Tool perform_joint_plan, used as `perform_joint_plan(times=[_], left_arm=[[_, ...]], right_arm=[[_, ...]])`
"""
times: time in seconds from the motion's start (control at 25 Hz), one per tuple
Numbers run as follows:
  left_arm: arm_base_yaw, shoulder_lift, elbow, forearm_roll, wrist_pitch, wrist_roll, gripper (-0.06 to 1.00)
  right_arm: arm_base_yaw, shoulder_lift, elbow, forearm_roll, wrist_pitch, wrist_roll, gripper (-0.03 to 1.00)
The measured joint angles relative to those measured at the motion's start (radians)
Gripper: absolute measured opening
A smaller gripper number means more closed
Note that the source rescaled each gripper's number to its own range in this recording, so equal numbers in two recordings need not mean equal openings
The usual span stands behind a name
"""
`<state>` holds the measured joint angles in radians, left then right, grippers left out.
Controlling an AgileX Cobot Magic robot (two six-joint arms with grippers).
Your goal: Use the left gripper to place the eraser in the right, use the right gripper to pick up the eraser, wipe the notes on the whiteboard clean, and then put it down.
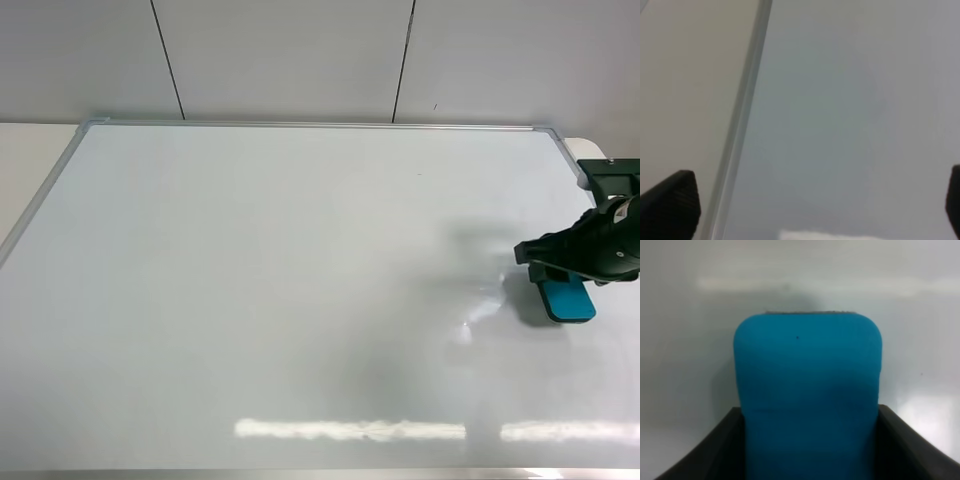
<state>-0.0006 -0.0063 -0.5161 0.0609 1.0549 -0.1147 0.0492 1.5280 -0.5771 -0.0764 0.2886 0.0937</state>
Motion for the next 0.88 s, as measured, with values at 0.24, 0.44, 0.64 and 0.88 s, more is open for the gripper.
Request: perform_joint_plan(times=[0.24,0.44,0.64,0.88], left_arm=[[0.000,0.000,0.000,0.000,0.000,0.000,1.00],[0.000,0.000,0.000,0.000,0.000,0.000,1.00],[0.000,0.000,0.000,0.000,0.000,0.000,1.00],[0.000,0.000,0.000,0.000,0.000,0.000,1.00]], right_arm=[[0.000,0.057,0.004,-0.002,-0.001,0.000,0.01],[0.000,0.057,0.004,-0.004,-0.009,0.000,0.01],[0.000,0.055,0.004,-0.006,-0.012,-0.001,0.01],[0.000,0.002,0.005,-0.027,-0.022,-0.007,0.89]])
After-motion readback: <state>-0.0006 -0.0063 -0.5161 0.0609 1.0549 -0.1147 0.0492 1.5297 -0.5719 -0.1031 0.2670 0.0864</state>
